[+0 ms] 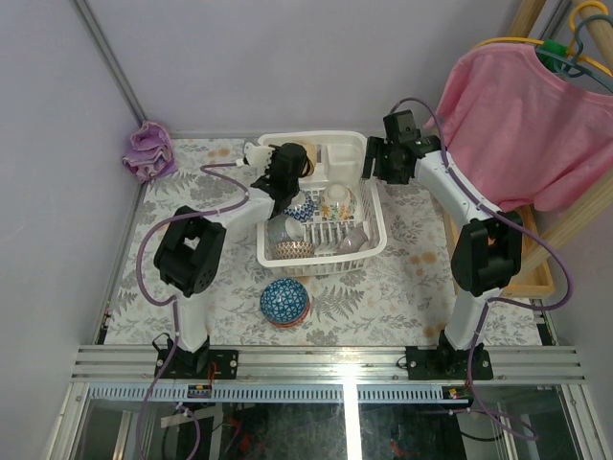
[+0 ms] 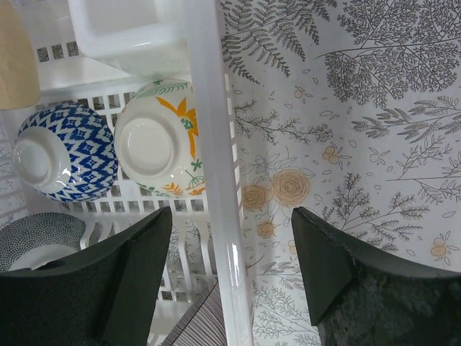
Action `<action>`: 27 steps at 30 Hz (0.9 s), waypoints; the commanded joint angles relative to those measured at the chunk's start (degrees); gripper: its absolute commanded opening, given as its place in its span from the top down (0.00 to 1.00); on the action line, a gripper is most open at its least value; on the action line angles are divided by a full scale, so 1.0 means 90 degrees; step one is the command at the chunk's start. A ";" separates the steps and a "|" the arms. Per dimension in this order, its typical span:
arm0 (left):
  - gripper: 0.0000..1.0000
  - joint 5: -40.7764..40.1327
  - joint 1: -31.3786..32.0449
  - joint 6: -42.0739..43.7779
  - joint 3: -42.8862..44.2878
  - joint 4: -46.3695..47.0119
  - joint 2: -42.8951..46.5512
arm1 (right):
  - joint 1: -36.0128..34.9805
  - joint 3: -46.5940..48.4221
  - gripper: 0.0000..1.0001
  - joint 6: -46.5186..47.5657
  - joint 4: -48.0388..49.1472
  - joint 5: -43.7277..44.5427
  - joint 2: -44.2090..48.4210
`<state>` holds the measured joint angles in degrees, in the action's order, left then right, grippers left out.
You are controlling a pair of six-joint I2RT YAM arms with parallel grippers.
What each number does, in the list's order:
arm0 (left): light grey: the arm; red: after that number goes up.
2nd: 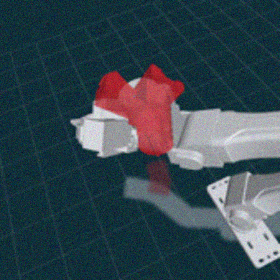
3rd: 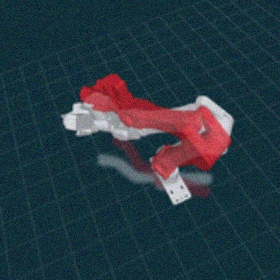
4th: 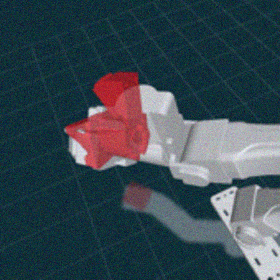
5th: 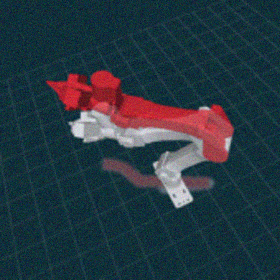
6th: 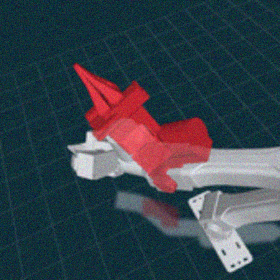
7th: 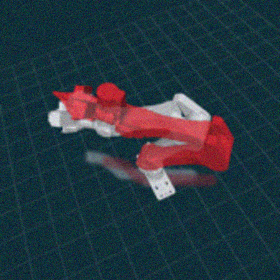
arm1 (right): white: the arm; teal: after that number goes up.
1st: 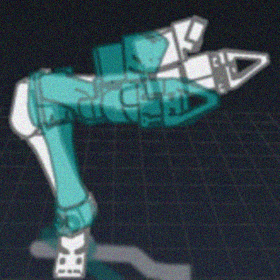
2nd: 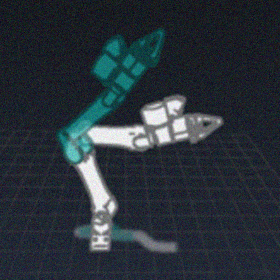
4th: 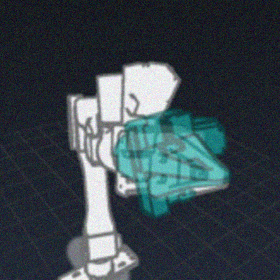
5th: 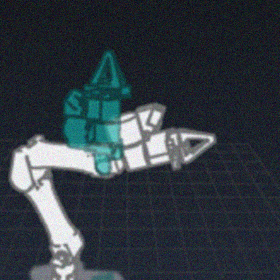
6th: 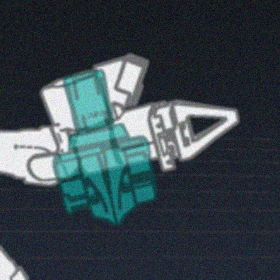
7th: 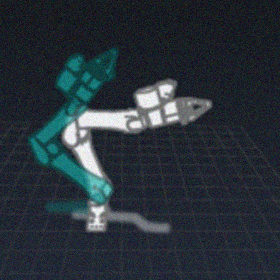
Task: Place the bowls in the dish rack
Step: Place the bowl in the dish rack.
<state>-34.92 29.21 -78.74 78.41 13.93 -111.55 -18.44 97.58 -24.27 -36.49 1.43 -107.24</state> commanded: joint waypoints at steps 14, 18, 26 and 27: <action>1.00 -0.1104 -0.0023 -0.1497 0.0947 -0.1664 -0.0553 | -0.0046 -0.0034 0.25 -0.0095 0.0034 -0.0116 0.0331; 1.00 -0.1115 -0.0024 -0.1723 0.1004 -0.1971 -0.0600 | -0.0043 -0.0077 0.25 -0.0074 0.0004 -0.0139 0.0372; 1.00 -0.1143 -0.0021 -0.2246 0.0842 -0.2655 -0.0487 | -0.0044 -0.0106 0.25 -0.0068 -0.0032 -0.0188 0.0419; 1.00 -0.1123 -0.0023 -0.2290 0.0856 -0.2762 -0.0483 | -0.0048 -0.0087 0.25 -0.0072 -0.0050 -0.0196 0.0421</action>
<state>-41.15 29.21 -97.41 85.82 -1.17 -116.73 -18.44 96.47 -24.62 -36.97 0.43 -106.63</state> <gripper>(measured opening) 0.025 0.749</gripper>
